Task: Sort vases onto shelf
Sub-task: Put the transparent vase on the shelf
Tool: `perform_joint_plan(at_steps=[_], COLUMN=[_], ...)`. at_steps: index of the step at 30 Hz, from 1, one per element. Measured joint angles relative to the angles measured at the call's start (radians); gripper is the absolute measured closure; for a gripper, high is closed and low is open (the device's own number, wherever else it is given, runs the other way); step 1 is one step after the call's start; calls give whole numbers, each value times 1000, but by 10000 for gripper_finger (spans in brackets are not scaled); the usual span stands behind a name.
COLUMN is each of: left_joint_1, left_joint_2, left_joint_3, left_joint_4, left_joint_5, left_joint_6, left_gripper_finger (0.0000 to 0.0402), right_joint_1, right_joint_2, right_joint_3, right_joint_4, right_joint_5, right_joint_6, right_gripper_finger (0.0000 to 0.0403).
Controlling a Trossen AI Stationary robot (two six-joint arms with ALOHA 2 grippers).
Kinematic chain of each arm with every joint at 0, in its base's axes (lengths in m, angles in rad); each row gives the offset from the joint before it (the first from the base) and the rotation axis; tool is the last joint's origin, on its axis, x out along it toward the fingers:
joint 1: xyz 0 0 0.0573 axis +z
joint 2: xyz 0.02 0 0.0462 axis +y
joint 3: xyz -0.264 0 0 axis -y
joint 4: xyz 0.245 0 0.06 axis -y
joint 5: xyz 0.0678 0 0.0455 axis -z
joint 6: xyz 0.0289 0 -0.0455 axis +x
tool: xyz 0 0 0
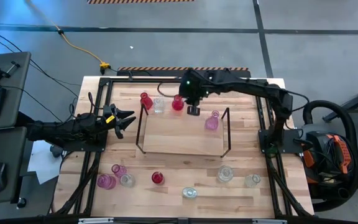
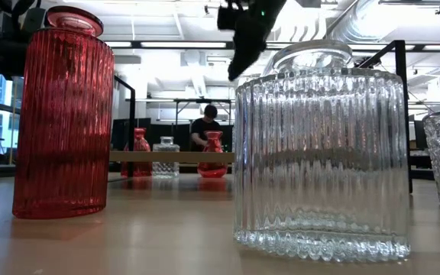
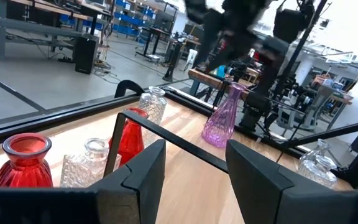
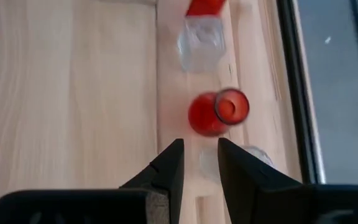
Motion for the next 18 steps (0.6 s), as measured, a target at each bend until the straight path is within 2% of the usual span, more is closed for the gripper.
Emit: perform_joint_plan(at_steps=[6,12,18], left_joint_1=[0,0,0], left_joint_2=[0,0,0], left_joint_3=[0,0,0], left_joint_4=[0,0,0], left_joint_5=[0,0,0], left_joint_6=[0,0,0], left_gripper_finger=[243,243,243], right_joint_1=[-97,-142,-140], right_joint_2=[28,52,81], right_joint_3=[0,-2,-4], right_joint_4=[-61,-57,-23], right_joint_5=[-91,-135,-132], right_joint_6=[-13,-22,-28], right_gripper_finger=[314,265,224])
